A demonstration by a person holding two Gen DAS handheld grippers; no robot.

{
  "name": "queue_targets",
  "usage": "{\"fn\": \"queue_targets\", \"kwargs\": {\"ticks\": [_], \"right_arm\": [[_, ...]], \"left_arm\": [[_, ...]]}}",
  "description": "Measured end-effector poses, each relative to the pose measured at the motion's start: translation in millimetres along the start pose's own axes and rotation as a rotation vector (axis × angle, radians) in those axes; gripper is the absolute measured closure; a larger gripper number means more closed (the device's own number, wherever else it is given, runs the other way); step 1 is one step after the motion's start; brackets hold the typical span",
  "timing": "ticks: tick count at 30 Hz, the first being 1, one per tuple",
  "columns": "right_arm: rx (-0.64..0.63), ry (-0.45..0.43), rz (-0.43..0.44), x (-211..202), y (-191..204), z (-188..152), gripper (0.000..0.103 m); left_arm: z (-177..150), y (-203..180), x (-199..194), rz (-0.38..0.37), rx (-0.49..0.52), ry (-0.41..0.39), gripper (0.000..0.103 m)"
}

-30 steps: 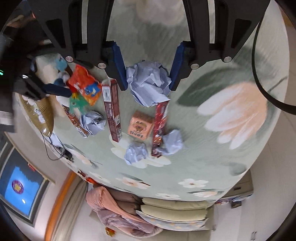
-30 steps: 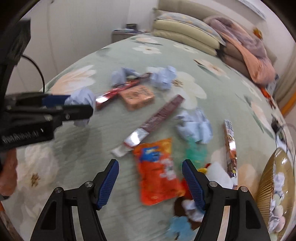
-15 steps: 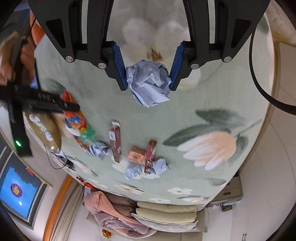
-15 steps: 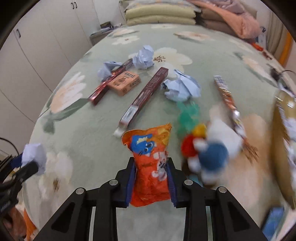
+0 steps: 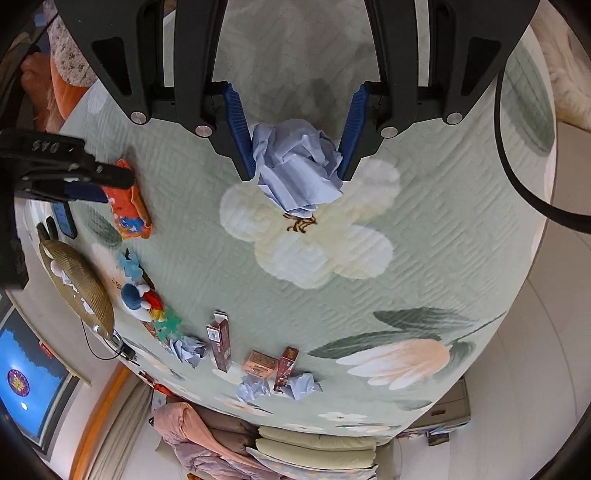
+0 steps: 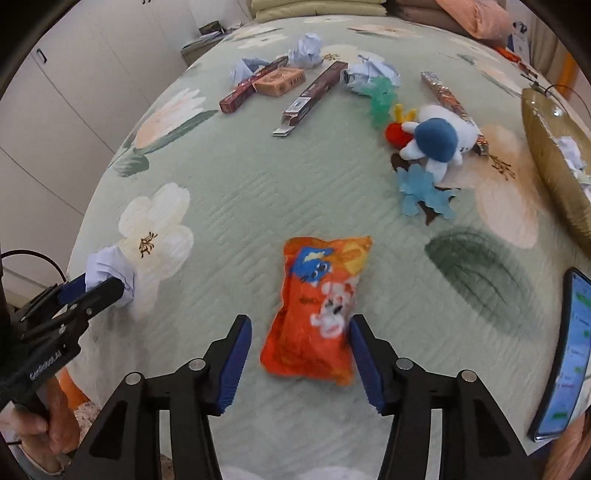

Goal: Organize objects
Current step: 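Grasp the orange snack bag with the right tool while the left holds the paper ball, then carry the paper ball and snack bag to the gold plate and open both tools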

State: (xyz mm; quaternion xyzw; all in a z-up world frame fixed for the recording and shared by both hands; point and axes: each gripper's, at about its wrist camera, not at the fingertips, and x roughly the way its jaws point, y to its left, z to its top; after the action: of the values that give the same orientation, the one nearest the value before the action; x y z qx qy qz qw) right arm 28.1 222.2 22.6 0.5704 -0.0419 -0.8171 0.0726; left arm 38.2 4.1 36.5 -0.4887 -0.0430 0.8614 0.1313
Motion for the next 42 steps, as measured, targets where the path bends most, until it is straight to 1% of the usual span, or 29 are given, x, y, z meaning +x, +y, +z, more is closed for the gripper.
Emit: {"fn": "queue_targets", "kwargs": {"ticks": [2, 4, 8, 9, 10, 12, 14, 15, 17, 18, 21, 23, 25, 27, 30, 32, 33, 35, 36, 37, 39, 42], "right_arm": [[-0.01, 0.012, -0.035, 3.5, -2.4, -2.8, 0.045], [0.013, 0.021, -0.021, 9.2, -7.9, -3.7, 0.045], [0.083, -0.012, 0.005, 10.7, -12.4, 1.7, 0.045], [0.101, -0.019, 0.001, 10.9, -14.0, 3.0, 0.056], [0.111, -0.029, -0.019, 10.4, -14.5, 3.9, 0.064], [0.125, -0.05, -0.018, 7.5, -16.5, 4.4, 0.075], [0.159, -0.086, 0.013, 0.4, -21.1, 0.8, 0.079], [0.171, -0.108, 0.024, -5.5, -24.1, -2.2, 0.079], [0.191, -0.156, 0.014, -20.3, -32.7, -7.6, 0.079], [0.203, -0.172, 0.006, -26.7, -38.5, -9.4, 0.079], [0.266, -0.218, 0.01, -54.3, -67.6, -12.0, 0.079], [0.296, -0.27, -0.01, -80.1, -90.2, -10.5, 0.079], [0.319, -0.342, -0.047, -113.1, -116.5, -6.1, 0.079], [0.341, -0.403, -0.084, -140.7, -138.5, 0.5, 0.079], [0.388, -0.506, -0.153, -194.0, -184.8, 11.3, 0.079], [0.397, -0.551, -0.193, -216.8, -205.3, 19.6, 0.079], [0.402, -0.568, -0.214, -227.6, -215.9, 22.2, 0.079], [0.412, -0.593, -0.242, -242.4, -236.1, 31.7, 0.079], [0.417, -0.599, -0.246, -245.2, -244.2, 36.6, 0.079], [0.421, -0.605, -0.253, -246.2, -255.6, 44.7, 0.079], [0.422, -0.602, -0.271, -241.5, -268.7, 55.4, 0.079], [0.429, -0.581, -0.283, -227.9, -288.8, 70.8, 0.079]], "left_arm": [[0.6, 0.2, 0.3, -0.004, -0.003, 0.002, 0.06], [-0.4, -1.1, 0.0, -0.001, 0.004, 0.001, 0.06], [-1.1, -2.3, 1.9, 0.002, 0.006, 0.002, 0.06], [-0.6, -2.7, 2.2, 0.003, 0.004, 0.002, 0.06], [-0.2, -3.2, 2.1, 0.004, 0.003, 0.003, 0.06], [0.9, -4.6, 1.3, -0.005, 0.002, 0.003, 0.06], [3.2, -5.5, -3.4, -0.085, -0.021, -0.009, 0.06], [4.9, -7.8, -5.3, -0.103, -0.025, -0.013, 0.06], [11.0, -18.3, -9.7, -0.109, -0.002, -0.028, 0.06], [16.2, -27.8, -12.6, -0.108, 0.024, -0.037, 0.06], [33.4, -54.5, -21.5, -0.14, 0.075, -0.069, 0.06], [51.1, -78.7, -29.9, -0.165, 0.122, -0.109, 0.06], [73.1, -109.5, -40.5, -0.191, 0.178, -0.163, 0.06], [96.3, -141.8, -47.7, -0.245, 0.235, -0.206, 0.06], [132.8, -185.9, -48.7, -0.384, 0.278, -0.234, 0.06], [153.3, -213.7, -44.0, -0.427, 0.295, -0.25, 0.06], [163.7, -229.4, -39.6, -0.432, 0.311, -0.258, 0.06], [178.6, -256.8, -30.3, -0.444, 0.34, -0.267, 0.06], [187.3, -273.8, -22.0, -0.463, 0.354, -0.262, 0.06], [192.2, -283.2, -16.1, -0.477, 0.358, -0.256, 0.06], [202.9, -304.5, -0.6, -0.519, 0.365, -0.24, 0.06], [215.3, -330.6, 23.5, -0.529, 0.366, -0.222, 0.06]]}}
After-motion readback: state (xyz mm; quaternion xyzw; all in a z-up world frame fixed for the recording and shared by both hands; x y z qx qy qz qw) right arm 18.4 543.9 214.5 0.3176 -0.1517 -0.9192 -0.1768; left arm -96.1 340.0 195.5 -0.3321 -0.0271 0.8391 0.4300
